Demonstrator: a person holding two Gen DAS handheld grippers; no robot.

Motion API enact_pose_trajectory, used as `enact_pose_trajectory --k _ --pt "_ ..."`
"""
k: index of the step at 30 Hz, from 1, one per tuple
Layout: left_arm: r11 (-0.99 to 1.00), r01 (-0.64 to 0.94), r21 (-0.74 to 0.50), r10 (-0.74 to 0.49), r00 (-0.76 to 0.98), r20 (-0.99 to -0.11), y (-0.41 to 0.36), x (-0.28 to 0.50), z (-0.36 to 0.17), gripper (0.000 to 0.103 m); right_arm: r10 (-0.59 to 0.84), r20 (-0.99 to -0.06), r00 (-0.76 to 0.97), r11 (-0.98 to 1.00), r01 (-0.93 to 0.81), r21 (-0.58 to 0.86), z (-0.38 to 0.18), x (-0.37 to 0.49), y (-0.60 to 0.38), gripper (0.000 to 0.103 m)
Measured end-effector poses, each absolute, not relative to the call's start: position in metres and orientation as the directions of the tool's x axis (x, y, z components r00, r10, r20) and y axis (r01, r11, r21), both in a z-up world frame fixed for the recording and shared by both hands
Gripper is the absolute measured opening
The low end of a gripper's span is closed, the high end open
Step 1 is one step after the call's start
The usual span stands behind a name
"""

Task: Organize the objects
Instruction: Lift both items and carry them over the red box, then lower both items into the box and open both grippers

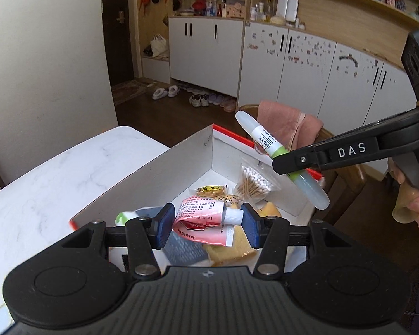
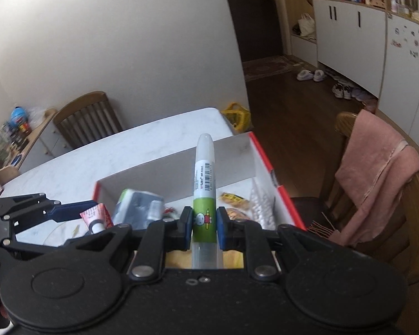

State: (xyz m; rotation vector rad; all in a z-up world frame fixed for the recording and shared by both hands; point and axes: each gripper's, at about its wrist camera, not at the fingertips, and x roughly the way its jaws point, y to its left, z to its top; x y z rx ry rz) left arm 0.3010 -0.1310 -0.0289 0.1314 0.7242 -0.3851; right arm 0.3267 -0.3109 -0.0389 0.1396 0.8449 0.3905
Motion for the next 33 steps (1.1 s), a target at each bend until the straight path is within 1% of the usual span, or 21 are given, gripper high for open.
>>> enact_pose_trajectory --k 9,20,29,33 --pt "0.918 0.396 -0.009 -0.281 0.636 -0.718 -0.146 0.337 -0.055 0.051 0.376 -0.750 0.545 0.927 -0.234 0.294 -0.071 0.359 -0.306 0.017" --pt "0.920 0.388 -0.049 -0.281 0.570 -0.772 -0.148 0.358 -0.082 0.051 0.343 -0.812 0.473 0.937 -0.236 0.258 -0.109 0.373 -0.297 0.017" --pt "0.930 0.358 -0.088 -0.280 0.530 -0.800 -0.142 0.364 -0.097 0.051 0.331 -0.822 0.463 0.938 -0.259 0.232 -0.116 0.371 -0.296 0.017" --pt "0.930 0.358 -0.079 -0.271 0.525 -0.807 -0.144 0.365 -0.099 0.051 0.327 -0.821 0.469 0.938 -0.268 0.221 -0.116 0.370 -0.297 0.018"
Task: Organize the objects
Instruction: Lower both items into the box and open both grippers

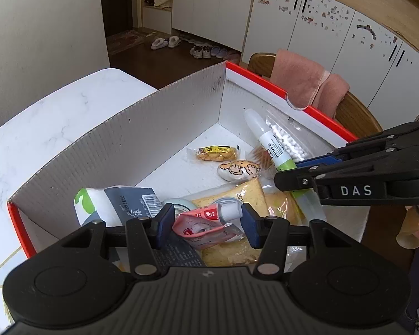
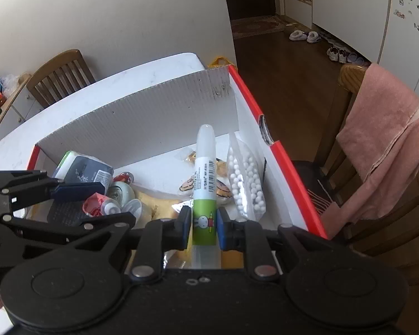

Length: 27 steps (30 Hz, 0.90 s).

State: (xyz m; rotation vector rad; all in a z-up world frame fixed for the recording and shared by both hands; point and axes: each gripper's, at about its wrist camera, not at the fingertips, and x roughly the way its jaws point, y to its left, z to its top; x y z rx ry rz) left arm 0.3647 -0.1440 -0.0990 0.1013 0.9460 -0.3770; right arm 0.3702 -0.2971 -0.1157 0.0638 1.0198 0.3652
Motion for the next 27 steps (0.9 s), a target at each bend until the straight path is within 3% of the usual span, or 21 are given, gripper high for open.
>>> enact_pose_trajectory --k 6,10,15,27 --pt "0.931 0.361 -0.059 -0.253 0.518 -0.817 -0.148 0.364 -0.102 0.051 0.326 -0.814 0.481 0.937 -0.276 0.212 -0.113 0.368 -0.299 0.023" --pt "0.941 0.335 -0.037 -0.216 0.516 -0.829 -0.148 0.365 -0.105 0.065 0.331 -0.816 0.474 0.934 -0.286 0.213 -0.112 0.368 -0.301 0.025" --pt "0.951 0.301 -0.065 -0.220 0.514 -0.829 -0.139 0.364 -0.104 0.067 0.338 -0.817 0.468 0.927 -0.313 0.204 -0.109 0.365 -0.300 0.029" --pt "0.966 0.221 -0.132 -0.239 0.582 -0.778 -0.112 0.337 -0.085 0.067 0.370 -0.791 0.488 0.902 -0.391 0.181 -0.097 0.347 -0.302 0.049"
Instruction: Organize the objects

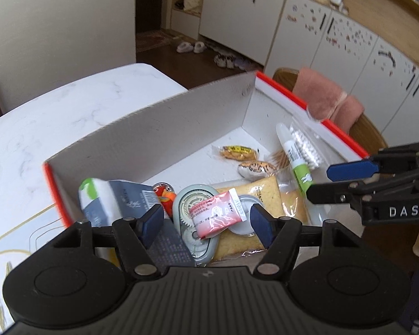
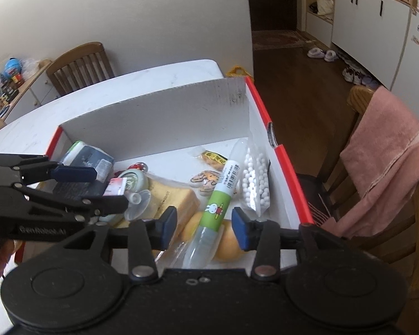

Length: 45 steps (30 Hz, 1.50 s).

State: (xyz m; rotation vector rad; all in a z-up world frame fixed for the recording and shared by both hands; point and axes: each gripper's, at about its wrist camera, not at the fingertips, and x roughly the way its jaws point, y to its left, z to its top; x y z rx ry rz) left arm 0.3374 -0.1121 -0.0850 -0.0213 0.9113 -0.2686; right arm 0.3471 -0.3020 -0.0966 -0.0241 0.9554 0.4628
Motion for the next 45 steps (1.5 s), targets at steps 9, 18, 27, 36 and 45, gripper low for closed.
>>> enact_pose_trajectory --k 9,18,27,36,45 --pt "0.968 0.154 -0.199 -0.251 0.644 -0.723 -0.095 0.310 -0.062 0.072 0.406 -0.758 0.510 0.882 -0.435 0.180 -0.081 0.331 -0.304 0.058" --pt "0.972 0.156 -0.177 -0.235 0.696 -0.679 -0.098 0.276 -0.039 0.077 0.449 -0.710 0.542 0.863 -0.469 0.188 -0.060 0.308 -0.302 0.062" --pt "0.980 0.139 -0.142 -0.198 0.740 -0.643 -0.096 0.246 -0.018 0.085 0.487 -0.650 0.583 0.844 -0.506 0.178 -0.040 0.279 -0.298 0.079" --pt "0.980 0.136 -0.144 -0.197 0.759 -0.620 -0.091 0.224 -0.011 0.099 0.500 -0.607 0.618 0.834 -0.532 0.146 -0.032 0.253 -0.295 0.090" --pt "0.978 0.136 -0.159 -0.205 0.770 -0.604 -0.087 0.205 -0.010 0.101 0.501 -0.570 0.651 0.841 -0.523 0.142 -0.025 0.234 -0.299 0.094"
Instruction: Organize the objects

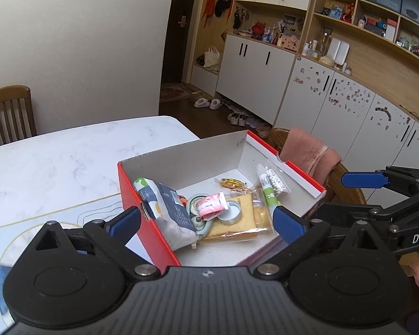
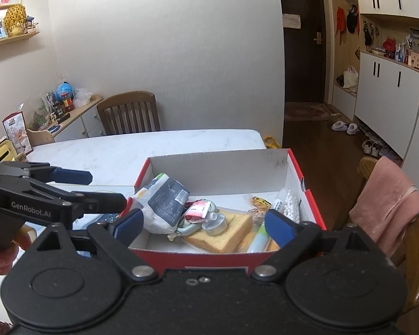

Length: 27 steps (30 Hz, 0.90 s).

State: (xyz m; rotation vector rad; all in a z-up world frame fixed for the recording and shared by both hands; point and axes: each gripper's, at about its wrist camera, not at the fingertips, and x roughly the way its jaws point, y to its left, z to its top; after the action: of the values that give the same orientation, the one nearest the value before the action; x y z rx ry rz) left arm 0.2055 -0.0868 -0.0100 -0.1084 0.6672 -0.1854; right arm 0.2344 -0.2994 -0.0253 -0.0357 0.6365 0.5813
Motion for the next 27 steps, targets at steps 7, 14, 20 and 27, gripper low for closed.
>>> enact_pose_trajectory --k 7,14,20,27 --pt "0.974 0.162 -0.156 -0.223 0.787 -0.575 -0.089 0.189 -0.004 0.102 0.494 -0.556 0.669 0.847 -0.514 0.135 -0.025 0.221 -0.301 0.095" --pt "0.975 0.167 -0.148 -0.221 0.808 -0.545 -0.093 0.177 0.003 0.102 0.490 -0.553 0.674 0.849 -0.513 0.127 -0.026 0.212 -0.300 0.095" --pt "0.971 0.165 -0.171 -0.233 0.807 -0.542 -0.091 0.175 0.004 0.102 0.493 -0.547 0.677 0.848 -0.516 0.126 -0.024 0.209 -0.299 0.095" --pt "0.983 0.137 -0.123 -0.182 0.827 -0.532 -0.095 0.171 0.005 0.102 0.489 -0.539 0.686 0.854 -0.504 0.133 -0.023 0.208 -0.302 0.095"
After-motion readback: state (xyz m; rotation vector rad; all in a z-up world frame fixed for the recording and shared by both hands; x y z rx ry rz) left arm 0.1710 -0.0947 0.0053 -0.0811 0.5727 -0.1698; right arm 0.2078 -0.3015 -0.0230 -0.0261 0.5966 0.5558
